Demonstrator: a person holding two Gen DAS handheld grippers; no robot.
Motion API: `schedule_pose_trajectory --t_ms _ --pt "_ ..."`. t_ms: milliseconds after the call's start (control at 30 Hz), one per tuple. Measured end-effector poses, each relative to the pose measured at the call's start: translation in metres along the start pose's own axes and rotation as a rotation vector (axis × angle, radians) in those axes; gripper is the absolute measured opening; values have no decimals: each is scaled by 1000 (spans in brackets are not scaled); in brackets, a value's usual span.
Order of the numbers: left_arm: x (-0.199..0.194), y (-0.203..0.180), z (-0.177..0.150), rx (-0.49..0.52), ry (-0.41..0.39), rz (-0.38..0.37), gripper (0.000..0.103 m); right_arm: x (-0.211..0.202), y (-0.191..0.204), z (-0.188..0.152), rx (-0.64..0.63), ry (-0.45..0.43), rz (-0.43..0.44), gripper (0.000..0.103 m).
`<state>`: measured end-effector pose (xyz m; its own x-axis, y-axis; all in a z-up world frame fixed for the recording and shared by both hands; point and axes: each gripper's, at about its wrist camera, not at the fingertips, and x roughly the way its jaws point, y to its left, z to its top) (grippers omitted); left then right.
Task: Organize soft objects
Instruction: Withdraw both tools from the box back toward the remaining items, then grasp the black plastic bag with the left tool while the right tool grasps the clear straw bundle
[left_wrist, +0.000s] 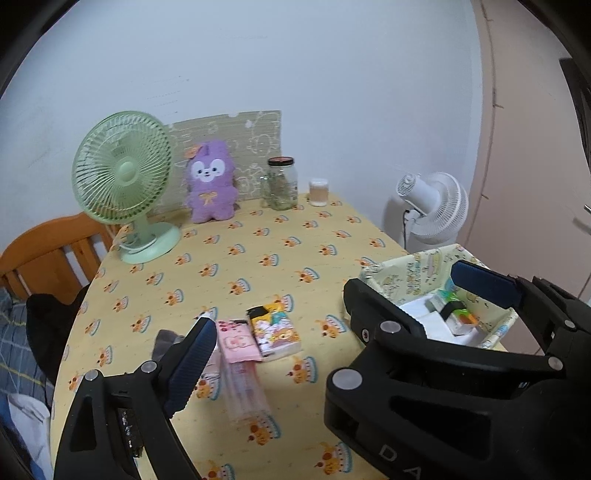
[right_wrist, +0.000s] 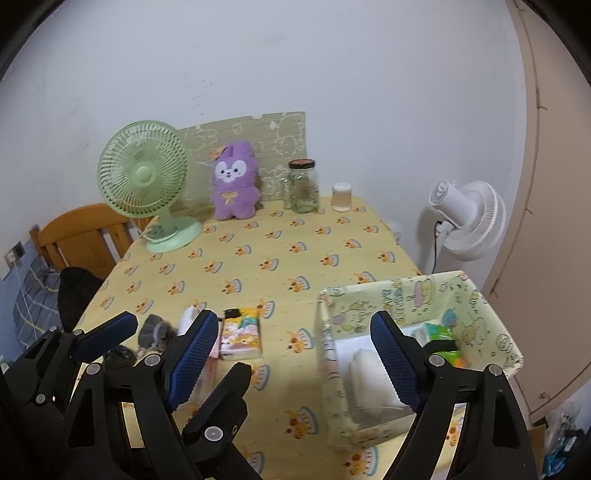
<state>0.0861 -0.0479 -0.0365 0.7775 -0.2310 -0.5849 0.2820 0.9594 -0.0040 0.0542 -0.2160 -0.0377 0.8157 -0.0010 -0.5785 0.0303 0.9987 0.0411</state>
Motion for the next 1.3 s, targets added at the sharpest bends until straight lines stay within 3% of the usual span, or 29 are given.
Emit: schedule_pose_trajectory --t_ms 433,1300 --pt "7 40 -18 -29 13 55 95 20 38 -11 -3 17 34 87" --pt "35 103 -68 -98 130 136 96 77 101 -50 -43 132 77 87"
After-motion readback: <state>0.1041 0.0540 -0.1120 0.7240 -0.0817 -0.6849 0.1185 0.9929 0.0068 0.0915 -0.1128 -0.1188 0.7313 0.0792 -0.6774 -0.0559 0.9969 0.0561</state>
